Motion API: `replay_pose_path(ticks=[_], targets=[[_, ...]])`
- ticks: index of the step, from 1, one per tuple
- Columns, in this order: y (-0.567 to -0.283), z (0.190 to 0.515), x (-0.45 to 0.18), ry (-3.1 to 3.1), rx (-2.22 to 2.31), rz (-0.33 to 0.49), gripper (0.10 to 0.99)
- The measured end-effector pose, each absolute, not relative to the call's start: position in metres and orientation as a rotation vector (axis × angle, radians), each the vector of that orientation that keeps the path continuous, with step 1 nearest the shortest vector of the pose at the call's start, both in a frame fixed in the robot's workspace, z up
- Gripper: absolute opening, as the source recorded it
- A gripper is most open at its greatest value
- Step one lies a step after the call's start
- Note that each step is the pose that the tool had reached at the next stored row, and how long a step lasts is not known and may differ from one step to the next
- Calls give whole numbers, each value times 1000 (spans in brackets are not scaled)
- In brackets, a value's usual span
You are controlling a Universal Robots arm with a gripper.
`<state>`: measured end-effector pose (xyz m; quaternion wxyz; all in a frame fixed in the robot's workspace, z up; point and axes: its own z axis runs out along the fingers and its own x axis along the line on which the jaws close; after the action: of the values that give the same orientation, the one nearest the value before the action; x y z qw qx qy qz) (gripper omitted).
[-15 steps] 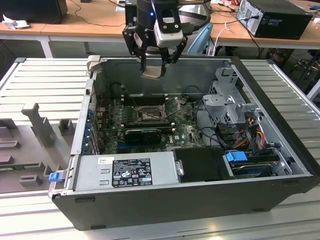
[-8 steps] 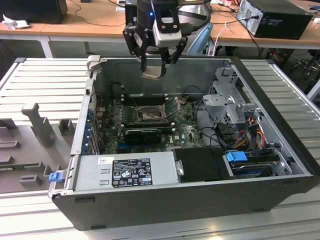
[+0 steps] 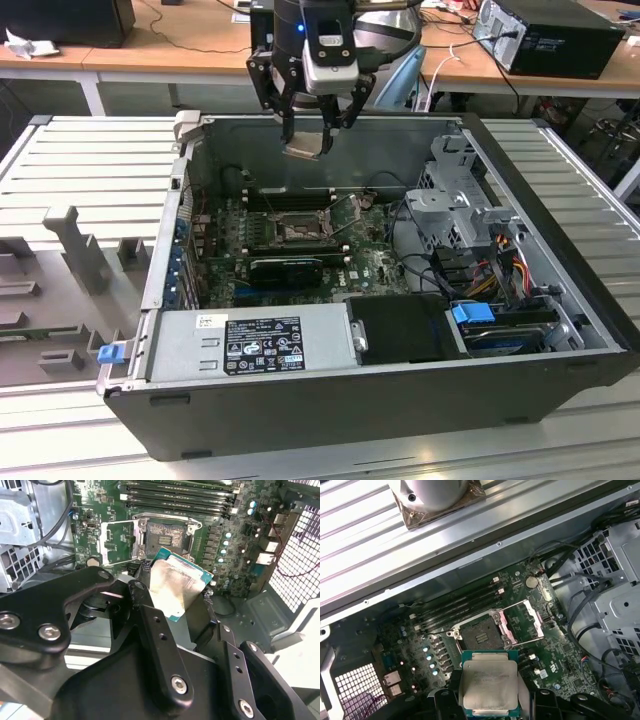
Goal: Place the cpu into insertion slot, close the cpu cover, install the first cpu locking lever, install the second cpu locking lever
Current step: 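Place the cpu into insertion slot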
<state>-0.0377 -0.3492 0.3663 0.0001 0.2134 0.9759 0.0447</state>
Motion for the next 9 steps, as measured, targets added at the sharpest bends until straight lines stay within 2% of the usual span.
replay_pose_path(ticks=[9], targets=[[-349, 366, -38, 3045, 751, 140, 525]])
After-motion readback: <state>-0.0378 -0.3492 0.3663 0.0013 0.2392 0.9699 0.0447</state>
